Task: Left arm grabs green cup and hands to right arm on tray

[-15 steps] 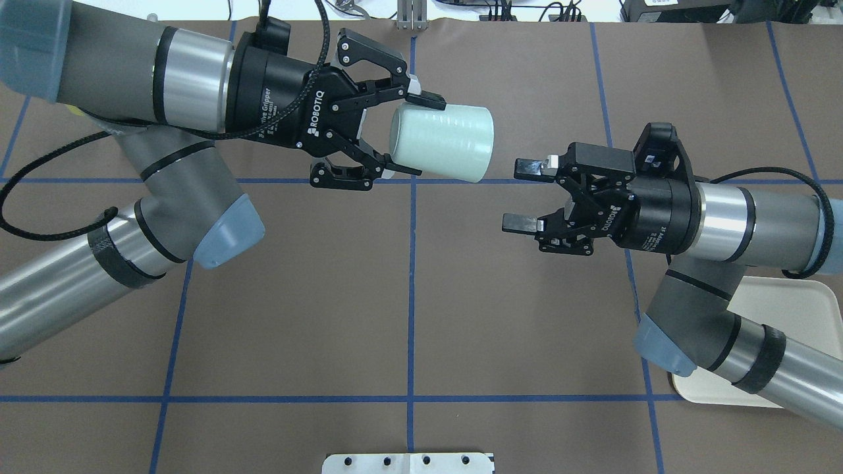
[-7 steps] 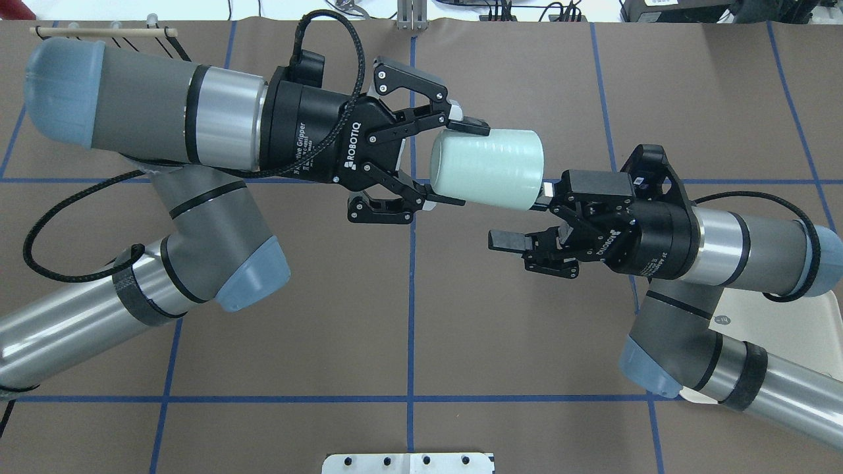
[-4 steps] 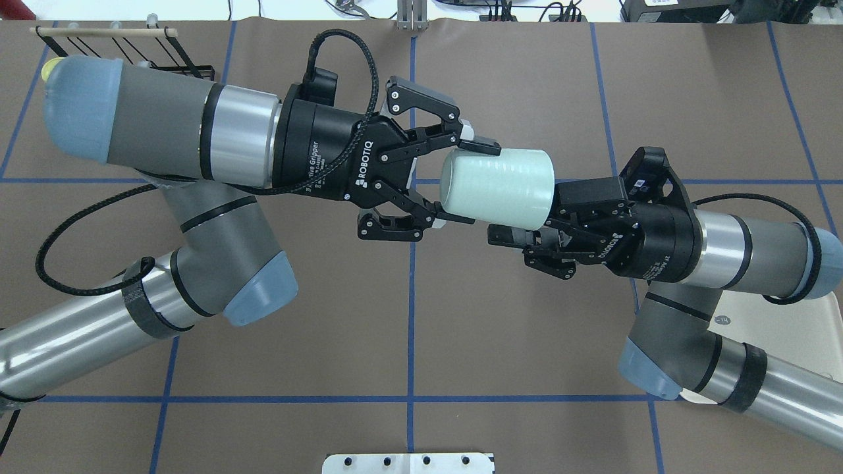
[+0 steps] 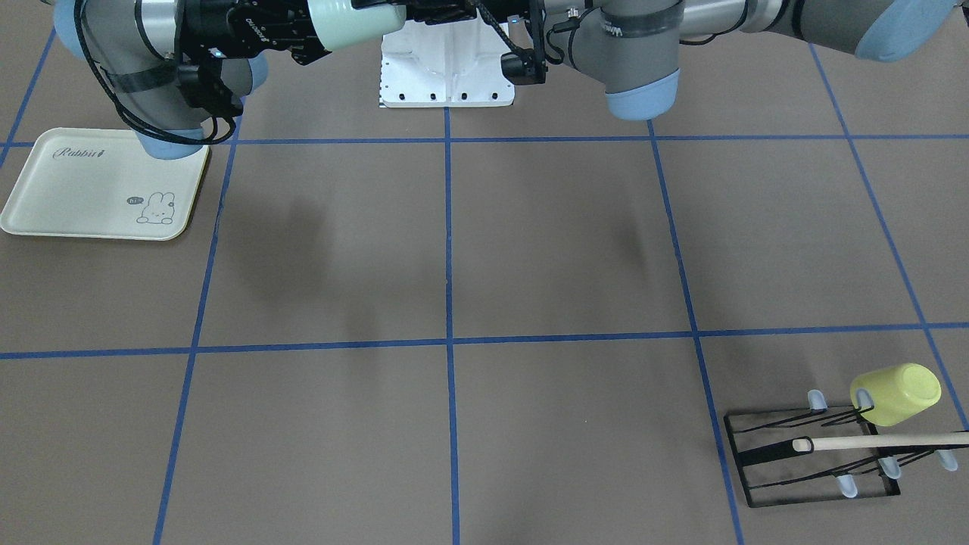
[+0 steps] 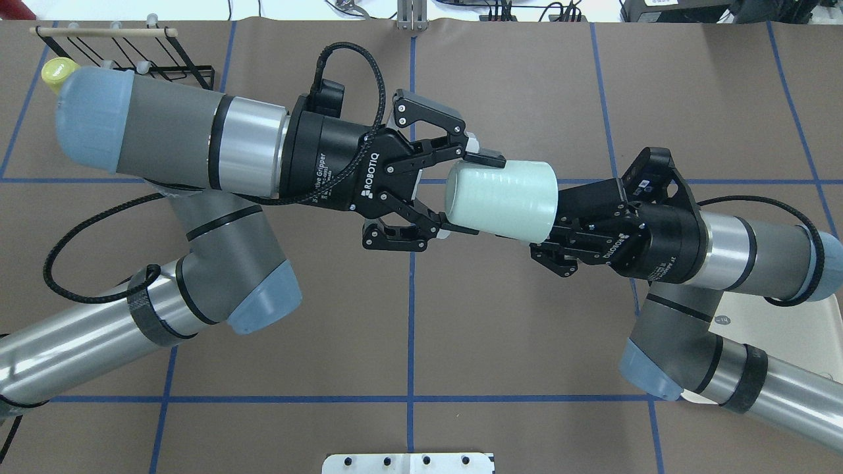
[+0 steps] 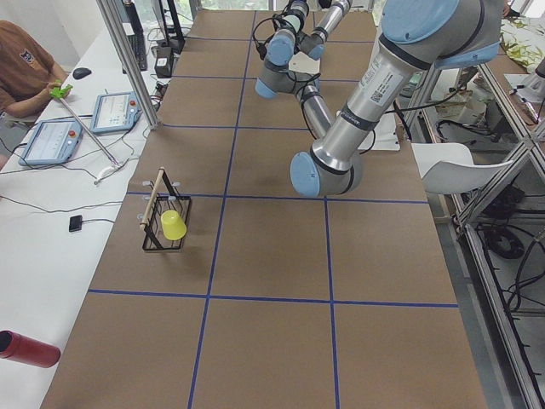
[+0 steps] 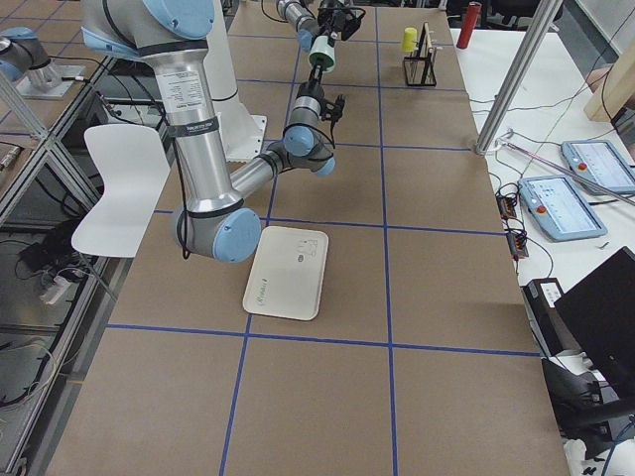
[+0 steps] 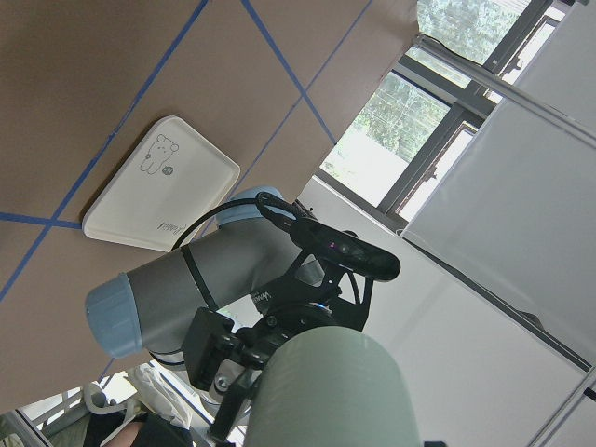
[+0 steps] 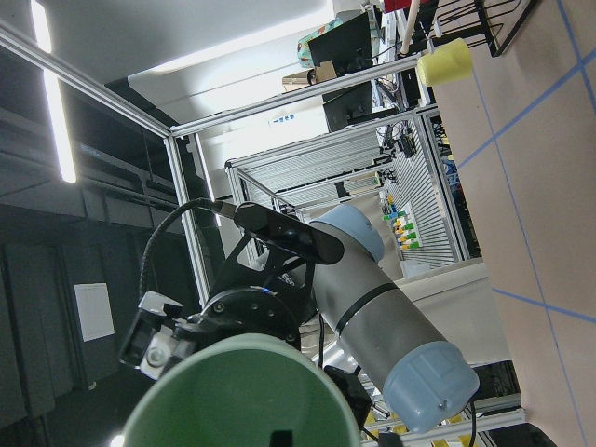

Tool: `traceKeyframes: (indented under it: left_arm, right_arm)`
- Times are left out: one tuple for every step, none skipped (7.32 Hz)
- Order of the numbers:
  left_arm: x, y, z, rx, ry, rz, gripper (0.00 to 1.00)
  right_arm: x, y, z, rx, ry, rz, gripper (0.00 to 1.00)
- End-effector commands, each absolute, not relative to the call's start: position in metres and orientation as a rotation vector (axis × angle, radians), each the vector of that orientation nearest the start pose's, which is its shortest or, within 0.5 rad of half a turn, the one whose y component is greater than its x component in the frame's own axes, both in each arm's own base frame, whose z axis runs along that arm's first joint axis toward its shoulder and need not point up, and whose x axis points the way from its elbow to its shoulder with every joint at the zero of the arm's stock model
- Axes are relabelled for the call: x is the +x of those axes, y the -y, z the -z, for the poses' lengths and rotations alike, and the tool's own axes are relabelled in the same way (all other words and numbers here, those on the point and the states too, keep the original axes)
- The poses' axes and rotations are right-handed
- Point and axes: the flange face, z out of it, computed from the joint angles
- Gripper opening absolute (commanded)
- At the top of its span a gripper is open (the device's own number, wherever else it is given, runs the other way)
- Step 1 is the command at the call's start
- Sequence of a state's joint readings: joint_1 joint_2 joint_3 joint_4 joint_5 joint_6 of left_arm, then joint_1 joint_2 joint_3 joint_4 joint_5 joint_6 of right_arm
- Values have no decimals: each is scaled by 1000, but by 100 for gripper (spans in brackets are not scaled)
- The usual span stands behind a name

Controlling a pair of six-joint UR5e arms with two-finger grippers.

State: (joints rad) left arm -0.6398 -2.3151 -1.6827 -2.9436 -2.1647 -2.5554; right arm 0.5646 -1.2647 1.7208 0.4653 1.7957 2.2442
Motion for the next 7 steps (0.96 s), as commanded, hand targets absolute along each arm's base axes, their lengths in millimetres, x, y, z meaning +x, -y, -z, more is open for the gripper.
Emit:
traceKeyframes:
  left_arm:
    - [395,389,-50,-661,-2012,298,100]
    - [395,391,-51,-654,-2017,305,100]
    - [388,395,-51,-640,-2024,309,100]
    - [370,413,-54,-598,-2027,349,100]
    - [355,432,-75,-545,-2010,397,100]
    - [352,441,-99,-452,-1988,395,100]
    - [350,448,-129,-402,-1955,413,100]
  right_arm:
    - [-326,338,-267,-226,2491,-245,0]
    - [-326,338,-269,-225,2494,-245,0]
    - [-325,339,-270,-227,2495,-256,0]
    - [-321,338,-284,-228,2472,-282,0]
    - [-315,339,-297,-209,2439,-307,0]
    - [-309,344,-321,-192,2381,-355,0]
    - [-306,352,-335,-175,2292,-422,0]
